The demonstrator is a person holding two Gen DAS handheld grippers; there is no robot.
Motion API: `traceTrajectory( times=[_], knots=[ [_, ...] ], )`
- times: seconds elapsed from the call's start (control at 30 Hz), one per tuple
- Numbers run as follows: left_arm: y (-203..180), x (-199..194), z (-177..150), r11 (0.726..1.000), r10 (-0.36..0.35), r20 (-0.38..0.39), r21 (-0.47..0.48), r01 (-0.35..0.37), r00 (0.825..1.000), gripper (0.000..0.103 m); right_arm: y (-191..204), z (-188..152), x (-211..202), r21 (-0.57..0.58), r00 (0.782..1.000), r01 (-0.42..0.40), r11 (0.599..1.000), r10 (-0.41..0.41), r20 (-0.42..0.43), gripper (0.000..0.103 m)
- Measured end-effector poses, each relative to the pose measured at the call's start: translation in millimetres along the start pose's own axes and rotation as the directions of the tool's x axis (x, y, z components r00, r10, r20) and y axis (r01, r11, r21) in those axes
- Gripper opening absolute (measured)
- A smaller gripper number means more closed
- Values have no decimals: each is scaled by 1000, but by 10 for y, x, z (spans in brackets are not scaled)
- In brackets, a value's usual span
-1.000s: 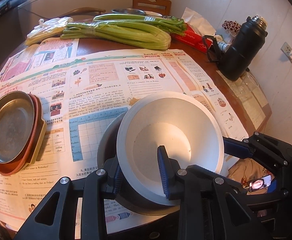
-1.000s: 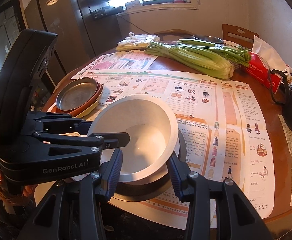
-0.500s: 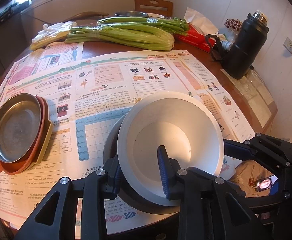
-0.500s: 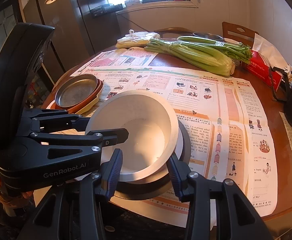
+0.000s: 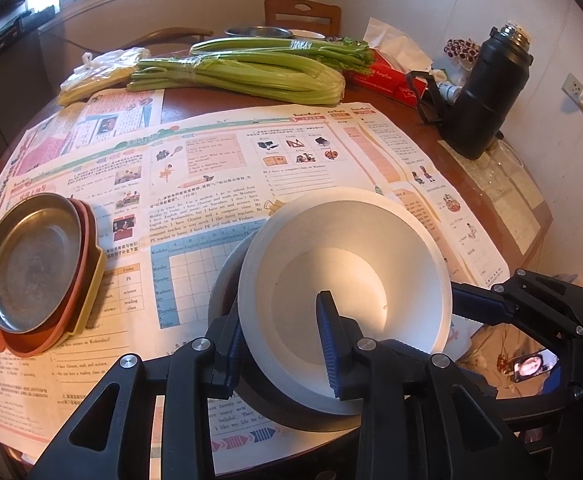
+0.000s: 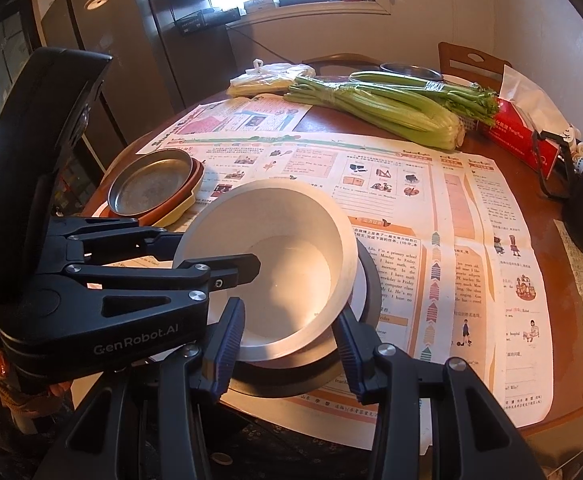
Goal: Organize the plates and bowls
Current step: 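Settle the bowl onto the first bowl and open the left tool, then grip the rim of the dark pot with the left tool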
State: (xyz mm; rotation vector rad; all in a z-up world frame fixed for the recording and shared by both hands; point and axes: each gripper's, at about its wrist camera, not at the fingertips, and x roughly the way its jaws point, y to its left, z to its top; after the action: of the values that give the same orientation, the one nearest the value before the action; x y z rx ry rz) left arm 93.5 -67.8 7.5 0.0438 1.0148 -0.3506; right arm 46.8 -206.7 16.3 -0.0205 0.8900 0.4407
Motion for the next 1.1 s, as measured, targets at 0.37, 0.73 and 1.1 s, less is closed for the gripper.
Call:
traceTrajectory(
  times=[0.37, 0.73, 1.1],
  knots=[
    [81, -28, 7, 1000, -8, 1, 1, 8, 1000, 34, 29, 54, -50, 8, 1000, 21, 1000, -21, 10, 46],
    [123, -118, 18, 1000, -14, 19, 2, 14, 1000, 34, 27, 104, -93, 5, 999, 34, 999, -34, 12, 46],
    [174, -228, 26, 1000, 10, 49, -14, -9, 999, 43, -9, 191, -189, 7, 999, 28, 1000, -28, 40, 46]
  ],
)
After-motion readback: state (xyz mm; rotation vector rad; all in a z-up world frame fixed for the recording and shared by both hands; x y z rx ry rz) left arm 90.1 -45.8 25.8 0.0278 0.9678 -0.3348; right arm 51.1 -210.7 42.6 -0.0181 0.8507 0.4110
